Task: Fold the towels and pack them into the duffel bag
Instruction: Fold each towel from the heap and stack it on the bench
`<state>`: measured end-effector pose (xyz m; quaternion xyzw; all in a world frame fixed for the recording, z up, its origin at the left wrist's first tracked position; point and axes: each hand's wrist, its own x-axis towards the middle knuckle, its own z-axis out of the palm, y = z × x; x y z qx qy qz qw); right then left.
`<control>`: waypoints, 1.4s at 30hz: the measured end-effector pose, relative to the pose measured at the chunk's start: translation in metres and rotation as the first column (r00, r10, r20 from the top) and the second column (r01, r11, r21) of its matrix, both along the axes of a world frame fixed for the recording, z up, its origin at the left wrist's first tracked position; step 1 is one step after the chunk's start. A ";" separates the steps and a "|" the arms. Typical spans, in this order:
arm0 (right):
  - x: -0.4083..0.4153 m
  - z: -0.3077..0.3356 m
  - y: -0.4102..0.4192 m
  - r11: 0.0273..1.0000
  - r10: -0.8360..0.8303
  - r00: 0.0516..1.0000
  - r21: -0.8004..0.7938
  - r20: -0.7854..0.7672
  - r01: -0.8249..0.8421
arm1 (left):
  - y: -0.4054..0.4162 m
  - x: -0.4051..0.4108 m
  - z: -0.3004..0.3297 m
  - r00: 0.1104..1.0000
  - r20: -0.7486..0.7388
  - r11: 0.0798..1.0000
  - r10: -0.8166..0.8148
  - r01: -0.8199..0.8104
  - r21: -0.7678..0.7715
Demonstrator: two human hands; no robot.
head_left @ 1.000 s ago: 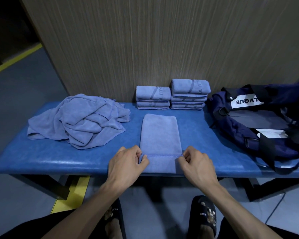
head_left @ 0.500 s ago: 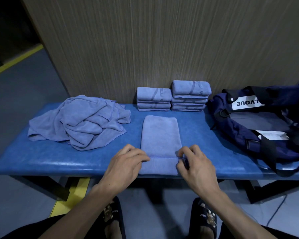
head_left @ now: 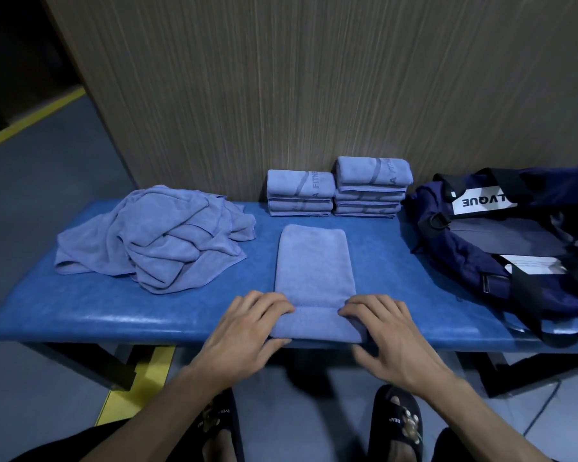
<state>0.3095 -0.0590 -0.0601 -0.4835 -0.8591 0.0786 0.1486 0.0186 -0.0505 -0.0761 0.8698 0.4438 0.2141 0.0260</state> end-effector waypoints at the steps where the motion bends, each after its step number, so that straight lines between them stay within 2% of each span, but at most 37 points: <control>1: -0.001 0.000 0.000 1.000 -0.007 1.000 0.001 -0.013 0.007 | 0.001 0.000 0.000 1.000 0.021 1.000 0.003 -0.003 0.010; 4: -0.001 0.003 0.002 0.999 -0.033 0.995 0.031 -0.090 0.036 | 0.002 0.001 0.005 0.993 0.120 1.000 0.007 -0.003 -0.030; 7: 0.001 0.009 0.004 0.997 -0.060 0.981 0.026 -0.185 0.066 | 0.002 0.000 0.012 0.977 0.213 0.986 0.016 0.019 -0.163; 12: 0.002 0.015 0.004 0.991 -0.120 0.945 -0.093 -0.304 0.096 | 0.002 0.001 0.018 0.942 0.311 0.950 0.123 -0.021 -0.313; 16: 0.001 0.017 0.005 0.975 -0.183 0.922 -0.183 -0.341 0.126 | 0.004 0.004 0.022 0.901 0.355 0.902 0.251 -0.085 -0.423; 22: -0.005 0.014 0.011 0.937 -0.297 0.886 -0.285 -0.356 0.199 | 0.009 0.010 0.027 0.835 0.386 0.794 0.392 -0.095 -0.601; 27: -0.013 0.015 0.015 0.912 -0.373 0.866 -0.306 -0.332 0.275 | 0.016 0.016 0.032 0.828 0.316 0.761 0.463 -0.188 -0.621; 37: -0.023 0.004 0.023 0.875 -0.480 0.826 -0.226 -0.294 0.428 | 0.021 0.027 0.033 0.779 0.195 0.701 0.596 -0.387 -0.599; 40: -0.027 0.004 0.024 0.857 -0.513 0.821 -0.210 -0.252 0.471 | 0.019 0.030 0.031 0.780 0.178 0.725 0.600 -0.437 -0.532; 42: -0.029 0.005 0.024 0.845 -0.532 0.814 -0.211 -0.233 0.492 | 0.016 0.031 0.031 0.821 0.166 0.800 0.546 -0.453 -0.392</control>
